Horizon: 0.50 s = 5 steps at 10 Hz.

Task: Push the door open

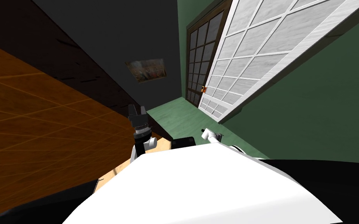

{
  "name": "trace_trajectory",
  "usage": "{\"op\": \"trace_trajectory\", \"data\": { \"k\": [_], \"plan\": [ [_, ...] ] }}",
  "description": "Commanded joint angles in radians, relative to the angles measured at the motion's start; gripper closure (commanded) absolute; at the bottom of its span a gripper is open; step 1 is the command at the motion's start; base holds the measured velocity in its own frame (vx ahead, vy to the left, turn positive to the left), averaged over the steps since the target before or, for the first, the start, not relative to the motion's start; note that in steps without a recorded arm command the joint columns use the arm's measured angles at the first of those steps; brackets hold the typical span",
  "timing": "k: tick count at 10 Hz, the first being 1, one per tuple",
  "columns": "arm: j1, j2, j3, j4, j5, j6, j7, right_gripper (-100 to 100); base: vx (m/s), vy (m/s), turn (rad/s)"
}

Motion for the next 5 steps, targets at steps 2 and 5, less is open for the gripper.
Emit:
{"op": "trace_trajectory", "data": {
  "k": [2, 5],
  "plan": [
    [-0.005, -0.004, 0.010, 0.017, 0.003, -0.003, 0.000, -100, -0.130, 0.091, 0.097],
    [-0.010, -0.009, 0.022, 0.035, 0.006, -0.007, 0.002, -100, -0.107, 0.066, 0.085]
  ]
}}
